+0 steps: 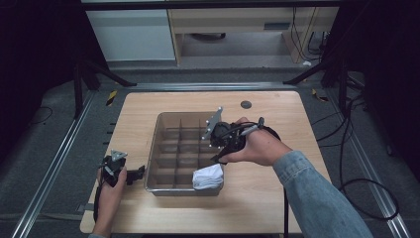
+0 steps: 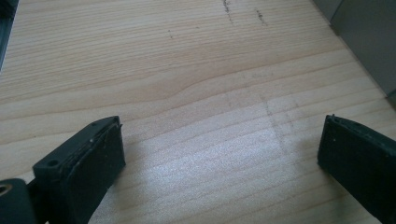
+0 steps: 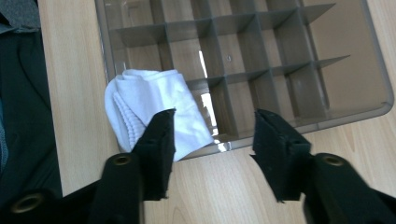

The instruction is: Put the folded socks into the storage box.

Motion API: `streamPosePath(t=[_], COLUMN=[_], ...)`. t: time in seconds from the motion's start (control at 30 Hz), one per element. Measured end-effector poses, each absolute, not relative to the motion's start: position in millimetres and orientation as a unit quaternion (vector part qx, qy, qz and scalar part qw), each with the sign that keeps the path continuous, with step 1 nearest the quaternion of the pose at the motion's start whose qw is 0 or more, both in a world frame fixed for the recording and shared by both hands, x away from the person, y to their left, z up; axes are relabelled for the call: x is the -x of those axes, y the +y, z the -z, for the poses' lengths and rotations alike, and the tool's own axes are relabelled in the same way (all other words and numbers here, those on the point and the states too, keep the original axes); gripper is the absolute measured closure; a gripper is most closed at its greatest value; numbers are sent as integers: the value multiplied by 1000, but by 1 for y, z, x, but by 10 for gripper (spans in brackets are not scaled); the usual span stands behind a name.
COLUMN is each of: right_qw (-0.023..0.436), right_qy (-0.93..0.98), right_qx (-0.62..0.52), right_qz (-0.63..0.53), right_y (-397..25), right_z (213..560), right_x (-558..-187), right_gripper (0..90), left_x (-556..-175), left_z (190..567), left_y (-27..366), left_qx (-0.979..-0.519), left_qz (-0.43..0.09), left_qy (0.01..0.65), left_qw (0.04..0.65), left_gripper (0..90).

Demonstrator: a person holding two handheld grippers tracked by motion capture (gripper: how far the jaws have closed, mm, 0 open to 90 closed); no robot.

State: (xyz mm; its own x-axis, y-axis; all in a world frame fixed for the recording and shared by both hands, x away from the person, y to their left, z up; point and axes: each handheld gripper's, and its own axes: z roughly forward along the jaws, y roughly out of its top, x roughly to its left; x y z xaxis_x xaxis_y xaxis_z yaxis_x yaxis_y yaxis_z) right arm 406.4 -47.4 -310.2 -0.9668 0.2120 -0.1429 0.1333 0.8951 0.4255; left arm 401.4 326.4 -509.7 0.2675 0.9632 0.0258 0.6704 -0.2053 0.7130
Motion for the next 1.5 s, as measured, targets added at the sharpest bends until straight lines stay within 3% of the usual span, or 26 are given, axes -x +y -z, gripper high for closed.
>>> streamPosePath(t=[0.07, 0.2, 0.37, 1.5], right_qw=[92, 90, 85, 12], right_qy=[969, 969, 971, 982], right_qx=[-84, -76, -71, -72], right_qz=[-213, -218, -214, -177], right_y=[-46, -42, -35, -13], right_z=[308, 308, 315, 398], right_x=[-408, -410, -411, -408], right_gripper=[630, 779, 892, 900], left_x=[-401, -401, -401, -401], left_z=[510, 510, 510, 510], left_y=[326, 326, 326, 326], left_qx=[-736, -736, -737, -737], left_qz=[-244, -244, -243, -243], left_qy=[555, 554, 554, 554], left_qw=[301, 301, 301, 301], left_gripper=[0, 0, 0, 0])
